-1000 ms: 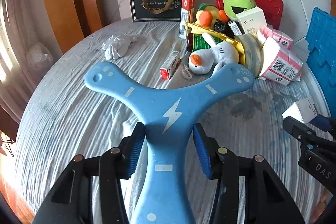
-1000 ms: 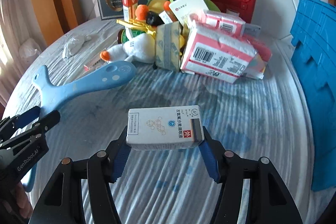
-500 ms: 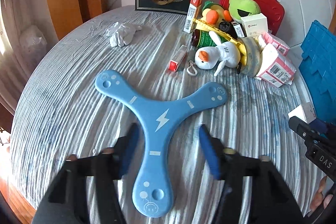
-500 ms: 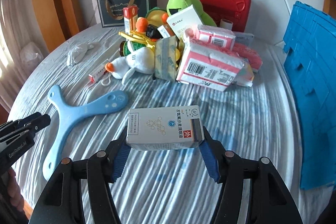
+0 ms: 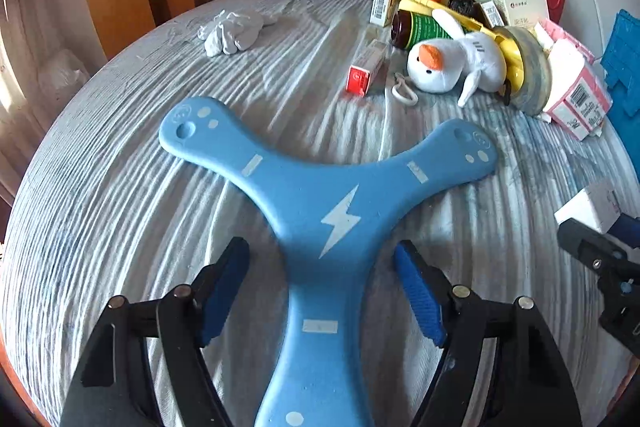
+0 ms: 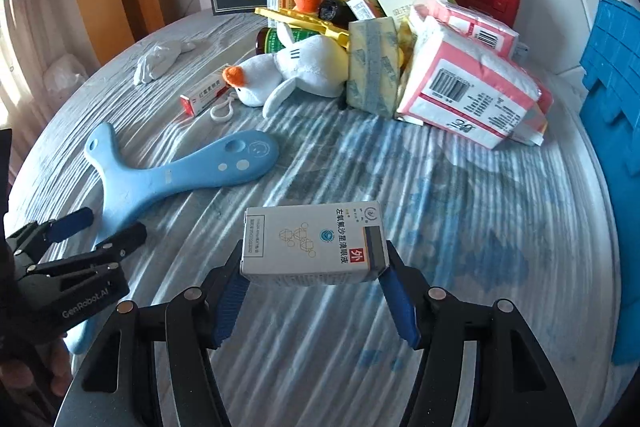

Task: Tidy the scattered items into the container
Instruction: 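Lift the boomerang with the left tool while the right tool lifts the medicine box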

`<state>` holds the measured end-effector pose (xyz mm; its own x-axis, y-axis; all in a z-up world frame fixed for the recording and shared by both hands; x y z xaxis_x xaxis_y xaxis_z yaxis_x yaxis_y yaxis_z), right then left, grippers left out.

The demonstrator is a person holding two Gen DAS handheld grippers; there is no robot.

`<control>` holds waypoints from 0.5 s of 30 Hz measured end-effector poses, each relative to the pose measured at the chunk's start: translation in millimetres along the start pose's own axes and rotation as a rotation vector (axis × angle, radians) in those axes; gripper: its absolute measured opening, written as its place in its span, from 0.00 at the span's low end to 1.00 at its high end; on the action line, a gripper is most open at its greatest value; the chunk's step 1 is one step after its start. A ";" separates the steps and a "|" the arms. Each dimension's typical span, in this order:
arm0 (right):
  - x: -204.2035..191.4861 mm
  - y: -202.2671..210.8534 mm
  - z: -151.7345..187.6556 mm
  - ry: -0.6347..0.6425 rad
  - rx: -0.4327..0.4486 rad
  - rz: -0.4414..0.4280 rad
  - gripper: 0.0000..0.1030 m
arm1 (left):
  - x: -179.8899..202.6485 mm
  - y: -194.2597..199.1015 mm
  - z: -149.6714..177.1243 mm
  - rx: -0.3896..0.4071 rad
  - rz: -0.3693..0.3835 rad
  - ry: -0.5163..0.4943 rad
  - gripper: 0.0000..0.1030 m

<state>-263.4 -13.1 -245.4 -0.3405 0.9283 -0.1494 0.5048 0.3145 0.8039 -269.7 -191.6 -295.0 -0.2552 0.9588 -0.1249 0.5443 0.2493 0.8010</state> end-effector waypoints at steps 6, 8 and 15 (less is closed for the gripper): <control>-17.8 -10.3 -5.4 0.019 0.005 -0.016 0.60 | -5.6 15.0 -2.5 0.029 -0.018 -0.004 0.46; -24.3 -4.8 -8.3 0.026 0.014 -0.025 0.60 | -11.4 32.8 -6.0 0.072 -0.044 0.004 0.46; -44.2 33.2 -31.3 0.059 0.088 -0.037 0.60 | -26.6 93.0 -31.1 0.188 -0.081 0.006 0.46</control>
Point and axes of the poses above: each gripper's, at about its wrist camera, not at the fingertips, and y roughly against the way its jaws point, x to its right, z to its underside, the point moved 4 cm from there along -y, roughly the way its jaws point, and after that the axes turned 10 degrees about -z, right-handed, at the moved point
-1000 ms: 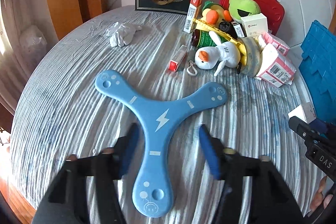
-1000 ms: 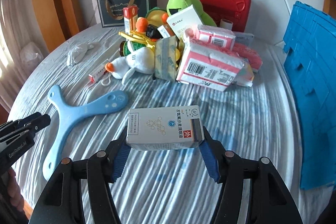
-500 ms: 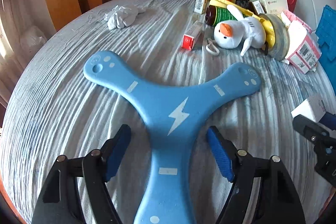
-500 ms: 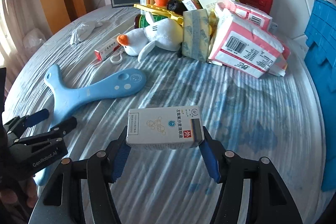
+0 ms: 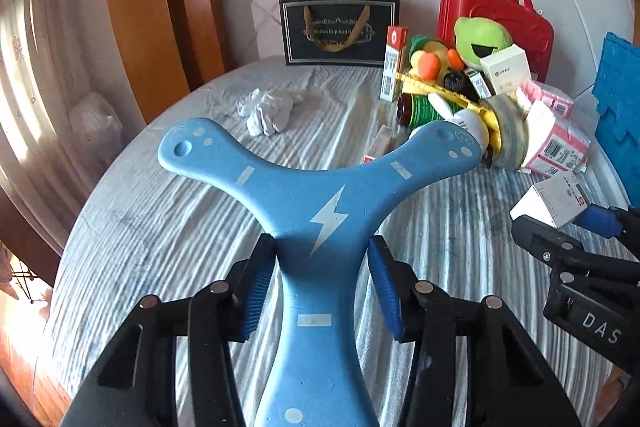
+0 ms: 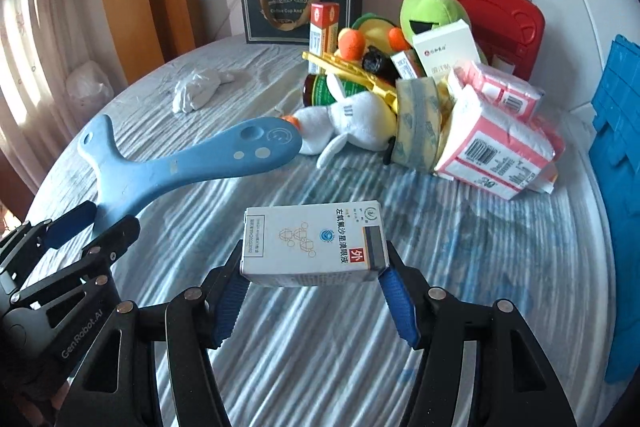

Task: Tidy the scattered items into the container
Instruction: 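Lift the boomerang with the left tool while the right tool lifts the medicine box, then lower the boomerang and medicine box into the blue crate and open both tools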

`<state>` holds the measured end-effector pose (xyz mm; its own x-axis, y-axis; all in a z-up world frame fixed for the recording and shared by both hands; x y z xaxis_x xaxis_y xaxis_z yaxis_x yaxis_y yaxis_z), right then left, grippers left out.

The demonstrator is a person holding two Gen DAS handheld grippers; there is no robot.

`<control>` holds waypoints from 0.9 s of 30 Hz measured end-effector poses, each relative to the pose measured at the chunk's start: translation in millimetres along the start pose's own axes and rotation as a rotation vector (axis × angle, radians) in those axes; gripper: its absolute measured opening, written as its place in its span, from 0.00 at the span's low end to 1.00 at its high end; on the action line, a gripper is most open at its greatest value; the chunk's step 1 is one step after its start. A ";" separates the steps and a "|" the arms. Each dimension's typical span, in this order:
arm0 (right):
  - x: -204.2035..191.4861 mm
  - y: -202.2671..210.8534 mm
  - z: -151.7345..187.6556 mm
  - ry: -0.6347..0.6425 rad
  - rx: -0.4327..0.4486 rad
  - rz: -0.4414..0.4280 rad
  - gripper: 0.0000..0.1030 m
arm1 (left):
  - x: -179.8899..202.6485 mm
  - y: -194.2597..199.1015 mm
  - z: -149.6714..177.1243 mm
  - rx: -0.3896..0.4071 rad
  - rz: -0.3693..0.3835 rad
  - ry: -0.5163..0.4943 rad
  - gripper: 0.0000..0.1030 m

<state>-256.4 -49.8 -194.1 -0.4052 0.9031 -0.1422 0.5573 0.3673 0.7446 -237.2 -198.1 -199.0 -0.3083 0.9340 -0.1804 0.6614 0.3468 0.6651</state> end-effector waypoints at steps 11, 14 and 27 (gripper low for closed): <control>3.3 103.5 -60.4 0.022 0.201 0.087 0.60 | 11.1 86.8 -70.2 0.177 0.065 0.009 0.46; 15.9 146.4 -76.2 0.016 0.279 0.134 0.60 | 27.0 117.2 -90.1 0.235 0.103 0.004 0.46; 123.7 343.3 -89.2 -0.049 0.548 0.415 0.60 | 187.6 272.4 -149.3 0.468 0.340 -0.095 0.46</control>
Point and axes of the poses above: each gripper's, at about its wrist camera, not at the fingertips, and y roughly against the way its jaws point, x to its right, z to its underside, the point moved 4 cm from there along -y, roughly the way its jaws point, and after that the axes turned 10 degrees about -z, right-handed, at the moved point
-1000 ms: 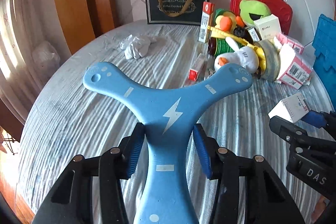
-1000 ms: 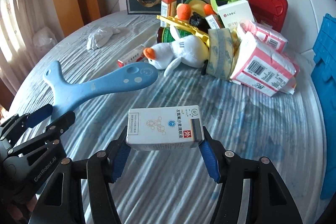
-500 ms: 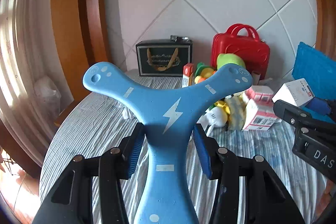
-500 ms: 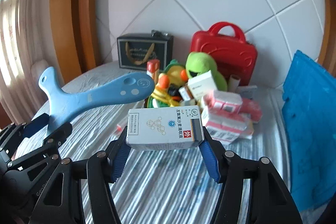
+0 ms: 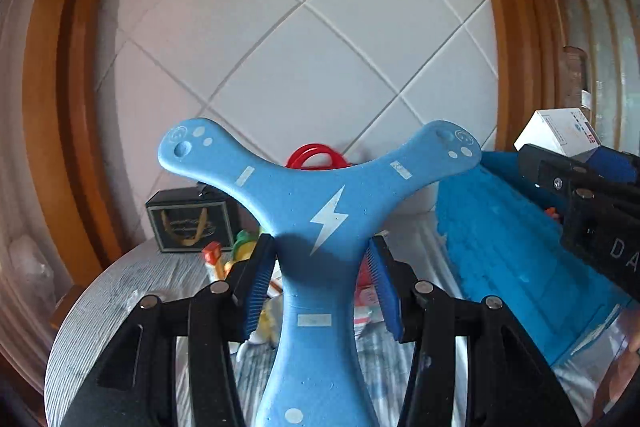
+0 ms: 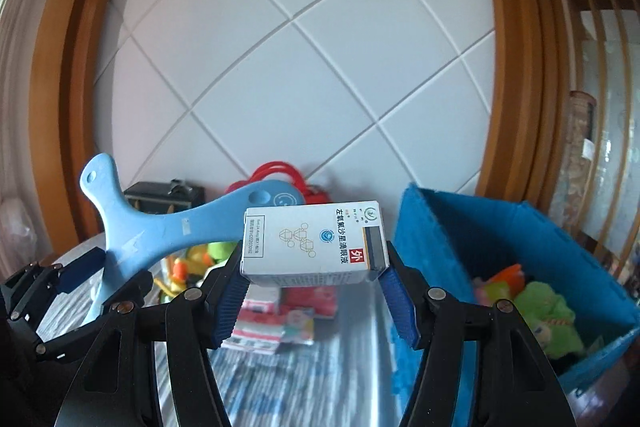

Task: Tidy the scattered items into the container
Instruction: 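Lower the boomerang and medicine box into the blue crate and open both tools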

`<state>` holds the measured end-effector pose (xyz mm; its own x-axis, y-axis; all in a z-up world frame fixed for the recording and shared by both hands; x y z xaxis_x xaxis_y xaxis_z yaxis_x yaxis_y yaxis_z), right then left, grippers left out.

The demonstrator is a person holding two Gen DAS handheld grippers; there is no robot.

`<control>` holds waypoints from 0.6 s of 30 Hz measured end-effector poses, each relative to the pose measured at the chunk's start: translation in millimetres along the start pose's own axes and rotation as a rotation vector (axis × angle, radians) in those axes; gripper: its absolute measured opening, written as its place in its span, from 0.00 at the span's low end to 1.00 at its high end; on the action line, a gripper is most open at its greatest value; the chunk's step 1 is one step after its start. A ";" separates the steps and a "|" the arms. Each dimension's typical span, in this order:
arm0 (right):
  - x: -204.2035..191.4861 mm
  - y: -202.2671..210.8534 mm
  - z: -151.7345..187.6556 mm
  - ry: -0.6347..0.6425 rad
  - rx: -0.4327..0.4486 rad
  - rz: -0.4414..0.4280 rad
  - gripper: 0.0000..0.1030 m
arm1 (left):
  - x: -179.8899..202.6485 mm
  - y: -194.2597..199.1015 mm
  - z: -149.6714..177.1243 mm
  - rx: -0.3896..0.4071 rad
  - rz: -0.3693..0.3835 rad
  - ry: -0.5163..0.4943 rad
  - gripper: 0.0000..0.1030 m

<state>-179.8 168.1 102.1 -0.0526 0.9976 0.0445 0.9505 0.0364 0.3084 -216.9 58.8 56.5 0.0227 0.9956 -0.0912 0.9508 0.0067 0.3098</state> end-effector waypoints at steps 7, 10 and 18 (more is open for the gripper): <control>156.1 40.9 -28.0 -0.029 0.038 0.149 0.60 | 152.1 9.8 -58.0 0.004 0.093 -0.020 0.46; 231.8 48.8 -36.9 -0.043 0.028 0.186 0.60 | 222.5 9.0 -85.6 -0.018 0.121 -0.037 0.46; 391.9 8.9 -50.1 -0.056 -0.068 0.217 0.60 | 372.5 -56.8 -124.8 -0.234 0.164 -0.116 0.46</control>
Point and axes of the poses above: each gripper's, at about its wrist camera, not at the fingertips, and y roughly against the way its jaws point, x to its right, z to its underside, the point moved 4 cm from there along -y, roughly the way its jaws point, and after that the axes turned 10 degrees about -z, right-handed, at the moved point
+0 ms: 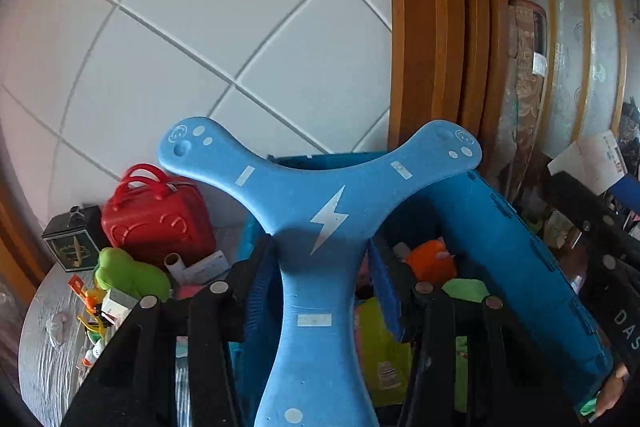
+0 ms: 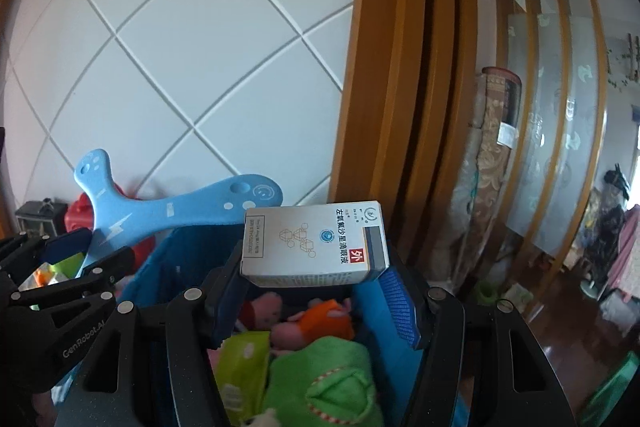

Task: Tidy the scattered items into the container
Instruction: 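Lower the boomerang and medicine box into the blue crate and open both tools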

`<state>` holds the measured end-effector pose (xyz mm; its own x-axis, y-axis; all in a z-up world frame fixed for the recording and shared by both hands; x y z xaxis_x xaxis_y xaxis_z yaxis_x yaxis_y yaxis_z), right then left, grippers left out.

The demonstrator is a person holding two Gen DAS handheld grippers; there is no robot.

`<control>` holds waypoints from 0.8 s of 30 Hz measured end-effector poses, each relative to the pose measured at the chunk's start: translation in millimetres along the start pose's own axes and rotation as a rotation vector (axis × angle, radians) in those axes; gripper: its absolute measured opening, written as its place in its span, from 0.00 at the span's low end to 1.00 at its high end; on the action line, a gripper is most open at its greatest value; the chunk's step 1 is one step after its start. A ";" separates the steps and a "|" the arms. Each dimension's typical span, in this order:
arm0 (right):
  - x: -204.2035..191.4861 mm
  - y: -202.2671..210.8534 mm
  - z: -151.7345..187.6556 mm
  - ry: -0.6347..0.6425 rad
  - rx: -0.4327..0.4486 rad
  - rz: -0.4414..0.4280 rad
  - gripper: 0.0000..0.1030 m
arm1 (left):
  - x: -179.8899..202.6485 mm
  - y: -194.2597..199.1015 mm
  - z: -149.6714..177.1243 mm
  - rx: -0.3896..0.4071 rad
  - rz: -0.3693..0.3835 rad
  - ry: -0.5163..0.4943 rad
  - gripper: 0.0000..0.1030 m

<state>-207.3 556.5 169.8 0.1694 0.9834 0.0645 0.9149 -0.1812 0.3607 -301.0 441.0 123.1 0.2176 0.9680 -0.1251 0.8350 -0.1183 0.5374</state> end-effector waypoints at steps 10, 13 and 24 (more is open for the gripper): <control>60.2 -121.4 38.2 -0.019 -0.170 0.025 0.60 | 90.7 -141.6 40.3 -0.317 0.063 -0.076 0.46; 66.7 -154.9 56.4 -0.019 -0.217 0.023 0.60 | 100.1 -166.3 48.0 -0.390 0.093 -0.068 0.46; 67.1 -204.2 99.8 -0.013 -0.370 -0.017 0.60 | 100.2 -186.3 61.2 -0.474 0.025 -0.065 0.64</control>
<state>-346.2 659.3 7.6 0.1626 0.9857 0.0445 0.7239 -0.1498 0.6735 -403.8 546.4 -40.6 0.2784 0.9485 -0.1509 0.5096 -0.0127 0.8603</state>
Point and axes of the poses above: each gripper's, at about its wrist camera, not at the fingertips, and y roughly against the way its jaws point, x to its right, z to its underside, the point moved 4 cm from there along -y, roughly the way its jaws point, and after that the axes turned 10 degrees about -z, right-handed, at the moved point
